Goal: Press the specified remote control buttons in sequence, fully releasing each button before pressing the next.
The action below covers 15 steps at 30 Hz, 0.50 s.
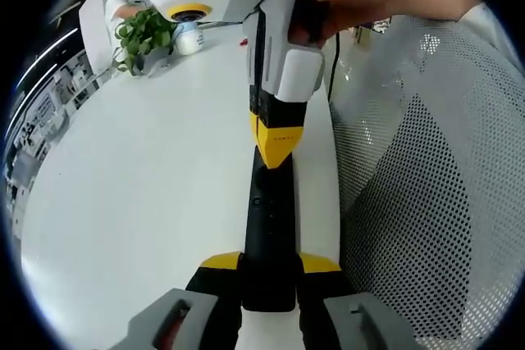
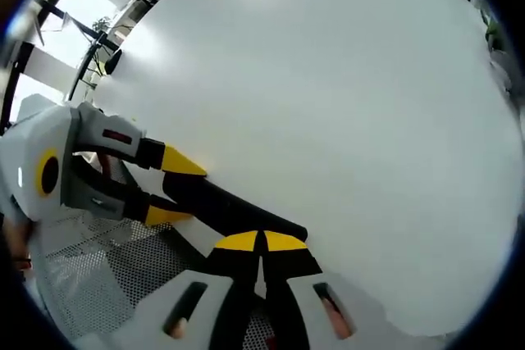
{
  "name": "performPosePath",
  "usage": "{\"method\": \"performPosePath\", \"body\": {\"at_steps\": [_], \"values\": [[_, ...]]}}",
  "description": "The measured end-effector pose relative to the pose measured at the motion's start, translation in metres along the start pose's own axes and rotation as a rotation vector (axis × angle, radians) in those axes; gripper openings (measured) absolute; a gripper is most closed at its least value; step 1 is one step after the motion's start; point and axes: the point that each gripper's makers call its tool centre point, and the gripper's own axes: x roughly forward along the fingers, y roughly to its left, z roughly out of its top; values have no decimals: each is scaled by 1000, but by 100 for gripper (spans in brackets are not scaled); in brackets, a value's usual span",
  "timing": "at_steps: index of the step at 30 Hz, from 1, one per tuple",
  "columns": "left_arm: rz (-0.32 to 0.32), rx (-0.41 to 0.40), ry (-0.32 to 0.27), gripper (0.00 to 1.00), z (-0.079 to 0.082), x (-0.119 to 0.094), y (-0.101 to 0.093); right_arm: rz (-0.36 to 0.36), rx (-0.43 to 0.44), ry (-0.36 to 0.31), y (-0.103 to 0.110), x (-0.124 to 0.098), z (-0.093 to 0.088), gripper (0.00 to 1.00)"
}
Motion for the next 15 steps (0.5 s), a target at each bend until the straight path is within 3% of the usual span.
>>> {"method": "performPosePath", "body": {"at_steps": [15], "values": [[-2,4,3,25,-1,1,1,6,-16,-11,1,2,2,0]]}}
